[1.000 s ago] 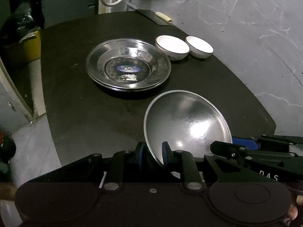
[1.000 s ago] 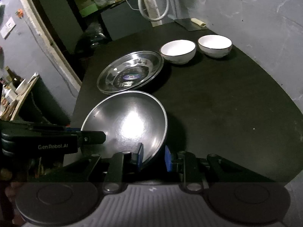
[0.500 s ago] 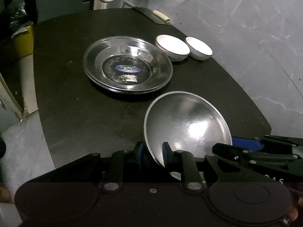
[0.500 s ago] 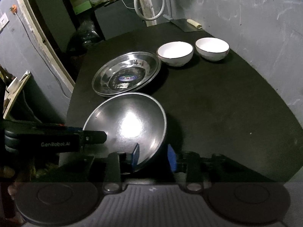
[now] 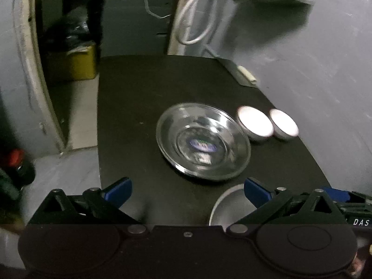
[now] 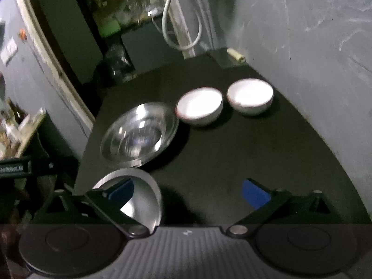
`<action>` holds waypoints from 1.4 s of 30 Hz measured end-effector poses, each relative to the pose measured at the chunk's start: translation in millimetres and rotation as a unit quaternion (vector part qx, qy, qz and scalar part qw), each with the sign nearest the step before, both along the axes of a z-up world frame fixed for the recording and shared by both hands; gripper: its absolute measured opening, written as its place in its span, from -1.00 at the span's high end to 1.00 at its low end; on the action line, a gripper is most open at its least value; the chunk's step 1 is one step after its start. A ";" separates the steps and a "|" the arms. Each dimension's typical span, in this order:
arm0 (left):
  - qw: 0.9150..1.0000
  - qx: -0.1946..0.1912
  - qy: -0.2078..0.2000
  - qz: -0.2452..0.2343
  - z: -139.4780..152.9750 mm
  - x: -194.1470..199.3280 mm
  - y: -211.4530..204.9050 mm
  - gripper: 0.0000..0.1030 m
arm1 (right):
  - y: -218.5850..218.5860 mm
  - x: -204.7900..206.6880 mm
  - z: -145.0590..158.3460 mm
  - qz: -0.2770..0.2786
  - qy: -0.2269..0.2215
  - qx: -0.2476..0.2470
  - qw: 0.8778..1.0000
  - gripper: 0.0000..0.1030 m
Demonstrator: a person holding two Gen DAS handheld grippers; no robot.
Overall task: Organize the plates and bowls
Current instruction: 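Lower the steel bowl onto the table beside the plate and open both tools, then grasp the rim of the red-rimmed white bowl with both tools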
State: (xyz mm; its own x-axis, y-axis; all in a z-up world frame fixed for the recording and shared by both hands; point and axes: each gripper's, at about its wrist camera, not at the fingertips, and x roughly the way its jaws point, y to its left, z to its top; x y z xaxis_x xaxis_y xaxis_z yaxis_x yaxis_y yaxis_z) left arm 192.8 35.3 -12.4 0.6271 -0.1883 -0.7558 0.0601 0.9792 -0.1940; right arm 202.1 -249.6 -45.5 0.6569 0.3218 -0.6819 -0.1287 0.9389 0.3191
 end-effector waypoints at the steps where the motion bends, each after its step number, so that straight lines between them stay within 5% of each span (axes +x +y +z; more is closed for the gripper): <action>1: 1.000 0.007 -0.005 0.006 3.9 7.8 -4.3 -0.99 | -6.8 9.2 -2.4 -0.004 -0.005 0.015 1.000 -0.99; 11: 0.990 0.099 -0.077 -0.065 17.7 110.6 -85.5 -0.99 | -54.9 78.5 -41.8 -0.061 0.015 0.138 0.988 -0.99; 15: 0.981 0.145 -0.065 -0.115 2.2 153.5 -122.0 -0.99 | -61.3 94.2 -51.5 -0.076 0.018 0.165 0.983 -0.97; 24: 0.970 0.205 -0.013 -0.132 -28.1 207.9 -151.8 -0.98 | -61.6 125.8 -65.4 -0.075 0.026 0.193 0.978 -0.69; 30: 0.964 0.219 0.016 -0.148 -37.8 209.9 -160.1 -0.87 | -54.3 138.1 -69.2 -0.071 0.027 0.202 0.976 -0.51; 37: 0.968 0.197 0.050 -0.146 -46.3 207.7 -164.4 -0.72 | -52.8 139.5 -71.6 -0.066 0.028 0.204 0.976 -0.34; 42: 0.967 0.191 0.066 -0.152 -48.6 207.0 -169.0 -0.42 | -53.1 140.1 -75.0 -0.070 0.032 0.201 0.977 -0.20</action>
State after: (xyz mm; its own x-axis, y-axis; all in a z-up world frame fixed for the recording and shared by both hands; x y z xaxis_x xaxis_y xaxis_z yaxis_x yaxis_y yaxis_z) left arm 399.8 -133.7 -61.0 0.4793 -0.0398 -0.8767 0.3564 0.9217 0.1530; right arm 342.2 -302.7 -120.5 0.6741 0.4820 -0.5597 0.0232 0.7436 0.6682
